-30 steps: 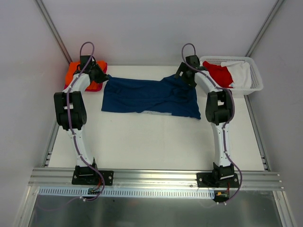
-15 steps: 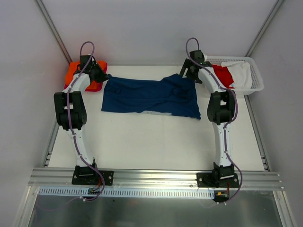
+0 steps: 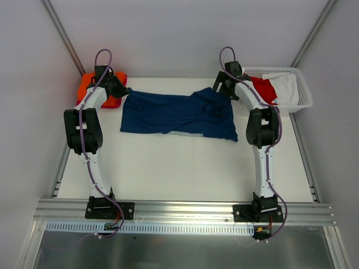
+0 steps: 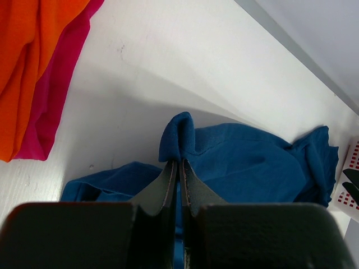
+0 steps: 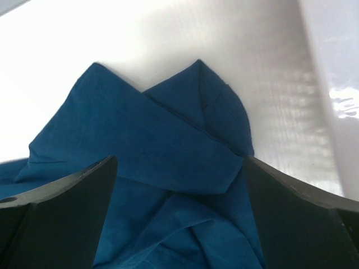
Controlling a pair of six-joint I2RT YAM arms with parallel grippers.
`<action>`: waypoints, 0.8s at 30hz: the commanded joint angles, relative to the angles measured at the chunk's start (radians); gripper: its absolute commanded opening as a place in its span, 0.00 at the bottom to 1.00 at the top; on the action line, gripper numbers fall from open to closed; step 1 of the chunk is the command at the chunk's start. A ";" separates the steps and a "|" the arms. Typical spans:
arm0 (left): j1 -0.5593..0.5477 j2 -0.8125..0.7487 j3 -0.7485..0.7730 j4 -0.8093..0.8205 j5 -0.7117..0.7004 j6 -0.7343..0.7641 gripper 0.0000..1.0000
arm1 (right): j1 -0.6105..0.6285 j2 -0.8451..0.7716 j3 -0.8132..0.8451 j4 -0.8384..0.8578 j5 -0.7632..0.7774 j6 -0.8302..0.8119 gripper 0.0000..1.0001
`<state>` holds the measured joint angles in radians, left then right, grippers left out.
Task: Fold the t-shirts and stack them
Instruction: Grap the side of the flattened tshirt furthest away from the robot with both arms
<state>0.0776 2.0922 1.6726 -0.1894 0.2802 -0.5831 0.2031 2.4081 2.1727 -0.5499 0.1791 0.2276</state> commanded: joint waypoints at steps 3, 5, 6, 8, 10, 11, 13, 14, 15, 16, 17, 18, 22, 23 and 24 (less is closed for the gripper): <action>-0.007 -0.020 -0.004 0.031 0.017 0.016 0.00 | -0.068 -0.021 -0.085 -0.065 0.063 0.027 0.99; -0.009 -0.018 -0.004 0.031 0.014 0.017 0.00 | -0.064 -0.012 -0.083 -0.062 0.060 0.030 0.99; -0.009 -0.018 -0.004 0.033 0.014 0.019 0.00 | -0.064 -0.010 -0.080 -0.064 0.060 0.033 0.99; -0.007 -0.017 -0.004 0.033 0.014 0.020 0.00 | -0.062 -0.006 -0.077 -0.064 0.060 0.033 0.99; -0.009 -0.015 -0.004 0.033 0.014 0.022 0.00 | -0.062 -0.004 -0.071 -0.064 0.066 0.030 0.99; -0.007 -0.015 -0.004 0.033 0.014 0.022 0.00 | -0.060 -0.006 -0.071 -0.065 0.071 0.029 1.00; -0.007 -0.015 -0.002 0.031 0.013 0.022 0.00 | -0.060 -0.004 -0.064 -0.071 0.083 0.024 0.99; -0.007 -0.014 -0.005 0.033 0.013 0.020 0.00 | -0.059 -0.003 -0.060 -0.080 0.088 0.023 0.99; -0.007 -0.012 -0.005 0.033 0.013 0.020 0.00 | -0.060 0.003 -0.054 -0.085 0.095 0.019 0.99; -0.007 -0.012 -0.005 0.033 0.014 0.020 0.00 | -0.060 0.008 -0.048 -0.103 0.100 0.018 0.99; -0.007 -0.012 -0.005 0.033 0.014 0.019 0.00 | -0.059 0.013 -0.036 -0.116 0.100 0.018 0.99; -0.007 -0.012 -0.005 0.034 0.014 0.017 0.00 | -0.057 0.022 -0.021 -0.123 0.111 0.016 0.99; -0.007 -0.008 -0.002 0.038 0.017 0.014 0.00 | -0.051 0.060 0.065 -0.212 0.140 0.000 1.00; -0.009 -0.006 -0.002 0.038 0.017 0.012 0.00 | -0.053 0.081 0.090 -0.234 0.137 -0.004 0.99; -0.007 -0.008 -0.004 0.039 0.016 0.012 0.00 | -0.051 0.085 0.105 -0.245 0.128 -0.010 0.99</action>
<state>0.0776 2.0922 1.6726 -0.1776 0.2802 -0.5831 0.2119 2.4363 2.2223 -0.6224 0.1856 0.2302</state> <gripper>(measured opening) 0.009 0.992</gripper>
